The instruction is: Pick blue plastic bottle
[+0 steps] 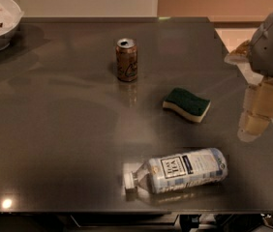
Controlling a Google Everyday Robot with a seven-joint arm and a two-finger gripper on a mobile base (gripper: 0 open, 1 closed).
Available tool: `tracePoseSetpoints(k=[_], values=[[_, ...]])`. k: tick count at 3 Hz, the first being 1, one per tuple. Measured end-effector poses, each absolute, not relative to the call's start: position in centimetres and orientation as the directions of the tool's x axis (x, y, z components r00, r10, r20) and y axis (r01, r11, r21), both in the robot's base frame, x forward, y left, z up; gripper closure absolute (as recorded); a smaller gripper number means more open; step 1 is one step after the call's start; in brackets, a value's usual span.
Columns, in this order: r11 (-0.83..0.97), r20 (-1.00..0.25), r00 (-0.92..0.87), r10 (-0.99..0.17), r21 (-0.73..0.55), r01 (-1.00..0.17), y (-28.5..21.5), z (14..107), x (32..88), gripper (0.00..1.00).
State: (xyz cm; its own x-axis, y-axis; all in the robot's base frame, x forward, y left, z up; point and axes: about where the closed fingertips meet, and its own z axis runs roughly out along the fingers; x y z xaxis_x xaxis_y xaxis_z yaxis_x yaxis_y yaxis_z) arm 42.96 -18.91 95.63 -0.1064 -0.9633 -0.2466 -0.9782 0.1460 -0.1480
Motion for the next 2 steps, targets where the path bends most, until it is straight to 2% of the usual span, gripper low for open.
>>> tracePoseSetpoints(k=[2], values=[[-0.104,-0.276,0.133,-0.952,-0.116,-0.988,-13.9,92.7,38.9,0.00]])
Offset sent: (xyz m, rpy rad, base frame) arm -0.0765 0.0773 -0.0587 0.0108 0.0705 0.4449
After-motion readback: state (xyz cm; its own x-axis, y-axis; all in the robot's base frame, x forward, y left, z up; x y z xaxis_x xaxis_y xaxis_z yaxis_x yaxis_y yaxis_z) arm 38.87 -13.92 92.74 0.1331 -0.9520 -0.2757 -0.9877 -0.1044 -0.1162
